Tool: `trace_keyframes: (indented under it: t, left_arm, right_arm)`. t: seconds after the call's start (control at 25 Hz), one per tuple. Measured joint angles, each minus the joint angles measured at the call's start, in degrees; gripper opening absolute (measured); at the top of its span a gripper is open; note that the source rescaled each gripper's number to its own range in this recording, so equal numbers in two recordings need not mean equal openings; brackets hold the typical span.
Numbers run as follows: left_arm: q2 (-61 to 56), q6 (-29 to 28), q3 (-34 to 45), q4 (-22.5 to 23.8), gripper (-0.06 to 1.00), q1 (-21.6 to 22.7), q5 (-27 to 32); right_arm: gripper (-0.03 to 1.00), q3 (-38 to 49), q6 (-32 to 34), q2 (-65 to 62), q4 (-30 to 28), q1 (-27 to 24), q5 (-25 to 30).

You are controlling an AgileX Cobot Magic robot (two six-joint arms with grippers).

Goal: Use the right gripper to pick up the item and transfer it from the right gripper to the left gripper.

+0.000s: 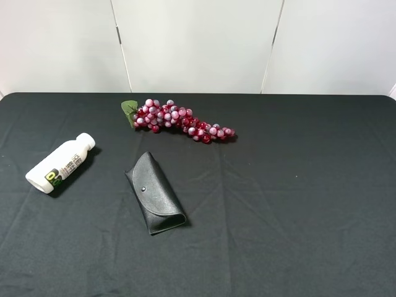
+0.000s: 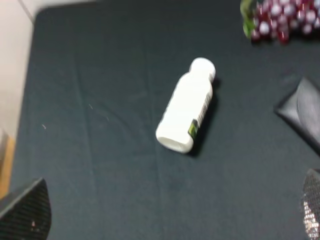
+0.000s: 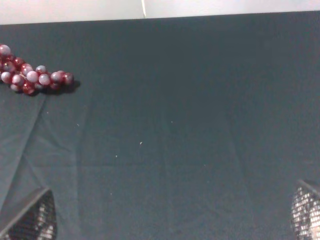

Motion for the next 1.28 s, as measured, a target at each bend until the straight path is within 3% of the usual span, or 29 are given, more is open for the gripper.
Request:
trace_keyframes:
  t: [0.52,0.84,1.08,1.28]
  left_arm:
    - [-16.04,-3.93,12.08,0.06,1.0,0.0,0.04]
    - [-16.18,-3.99,20.0,-0.09,1.0,0.0,-0.52]
    - [-16.18,-4.04,22.08,-0.09,1.0,0.0,-5.19]
    - [-16.18,-4.04,22.34,-0.09,1.0,0.0,-5.63]
  right_arm:
    - [1.0,0.0,0.0,0.0,0.0,0.0,0.0]
    - [1.0,0.0,0.0,0.0,0.0,0.0,0.0]
    - [1.0,0.0,0.0,0.0,0.0,0.0,0.0]
    - [1.0,0.0,0.0,0.0,0.0,0.0,0.0]
